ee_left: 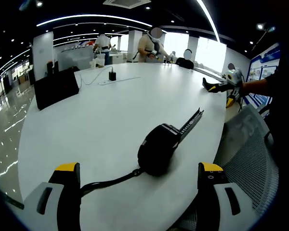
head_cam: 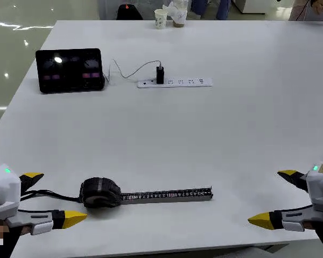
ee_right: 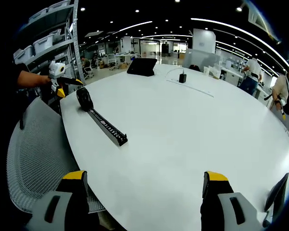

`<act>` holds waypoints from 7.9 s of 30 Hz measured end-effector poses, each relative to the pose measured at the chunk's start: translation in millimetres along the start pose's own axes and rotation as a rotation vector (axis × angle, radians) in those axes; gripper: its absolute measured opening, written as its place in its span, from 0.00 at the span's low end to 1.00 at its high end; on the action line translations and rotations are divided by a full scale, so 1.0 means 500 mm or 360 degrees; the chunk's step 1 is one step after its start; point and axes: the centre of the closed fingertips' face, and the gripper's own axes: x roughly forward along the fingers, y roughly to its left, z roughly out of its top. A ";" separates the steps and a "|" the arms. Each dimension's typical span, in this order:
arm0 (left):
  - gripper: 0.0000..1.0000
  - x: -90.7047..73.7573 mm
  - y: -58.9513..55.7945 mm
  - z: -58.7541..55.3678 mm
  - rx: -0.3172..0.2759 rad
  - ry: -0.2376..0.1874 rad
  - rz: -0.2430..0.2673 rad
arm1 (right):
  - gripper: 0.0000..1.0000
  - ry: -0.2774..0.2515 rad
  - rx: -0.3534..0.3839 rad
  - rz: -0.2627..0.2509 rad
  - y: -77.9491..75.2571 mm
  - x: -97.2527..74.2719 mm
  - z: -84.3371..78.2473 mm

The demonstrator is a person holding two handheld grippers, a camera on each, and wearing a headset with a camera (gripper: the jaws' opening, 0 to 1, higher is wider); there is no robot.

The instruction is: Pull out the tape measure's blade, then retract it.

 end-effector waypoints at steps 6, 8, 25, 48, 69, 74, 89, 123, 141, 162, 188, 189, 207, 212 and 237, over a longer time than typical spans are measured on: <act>0.98 -0.015 0.005 -0.009 -0.0004 -0.0015 0.0031 | 0.99 -0.0018 0.0016 -0.0040 0.000 -0.017 -0.018; 0.99 -0.018 0.006 -0.015 0.0006 -0.0007 0.0036 | 0.99 -0.0023 0.0032 -0.0045 -0.003 -0.021 -0.024; 0.99 -0.023 -0.003 -0.021 -0.0007 -0.0028 0.0061 | 0.99 -0.0006 0.0048 -0.0054 -0.004 -0.024 -0.040; 0.99 -0.022 -0.015 -0.012 -0.0033 -0.0052 0.0076 | 0.99 0.0014 -0.0055 -0.0030 0.004 -0.031 -0.048; 0.99 0.040 -0.063 0.019 -0.0072 -0.0068 0.0124 | 0.99 0.0092 -0.0223 0.0065 0.018 0.012 -0.014; 0.99 0.052 -0.071 0.041 -0.0085 -0.0097 0.0112 | 0.99 0.0097 -0.0259 0.0092 0.010 0.029 0.009; 0.99 0.086 -0.062 0.090 -0.0203 -0.0191 0.0268 | 0.99 0.0129 -0.0449 0.0211 0.020 0.083 0.090; 0.99 0.153 -0.058 0.085 -0.0451 -0.0348 0.0665 | 0.99 0.0418 -0.0847 0.0537 0.072 0.195 0.100; 0.99 0.167 -0.047 0.048 -0.0376 -0.0235 0.0699 | 0.66 0.0506 -0.0926 0.0604 0.083 0.223 0.067; 0.99 0.161 -0.031 0.031 -0.0482 -0.0221 0.0733 | 0.16 0.0550 -0.0909 0.0688 0.109 0.232 0.050; 0.82 0.171 -0.046 0.023 -0.0574 -0.0186 0.0676 | 0.11 0.0687 -0.0814 0.0618 0.109 0.238 0.049; 0.82 0.171 -0.046 0.021 -0.0593 -0.0177 0.0676 | 0.11 0.0694 -0.0795 0.0608 0.109 0.238 0.050; 0.65 0.161 -0.037 0.012 -0.0665 -0.0123 0.0719 | 0.11 0.0807 -0.0744 0.0567 0.106 0.239 0.049; 0.65 0.162 -0.040 0.011 -0.0607 -0.0088 0.0723 | 0.11 0.0812 -0.0746 0.0555 0.106 0.239 0.048; 0.64 0.157 -0.038 0.011 -0.0576 -0.0073 0.0728 | 0.11 0.0755 -0.0745 0.0535 0.110 0.244 0.052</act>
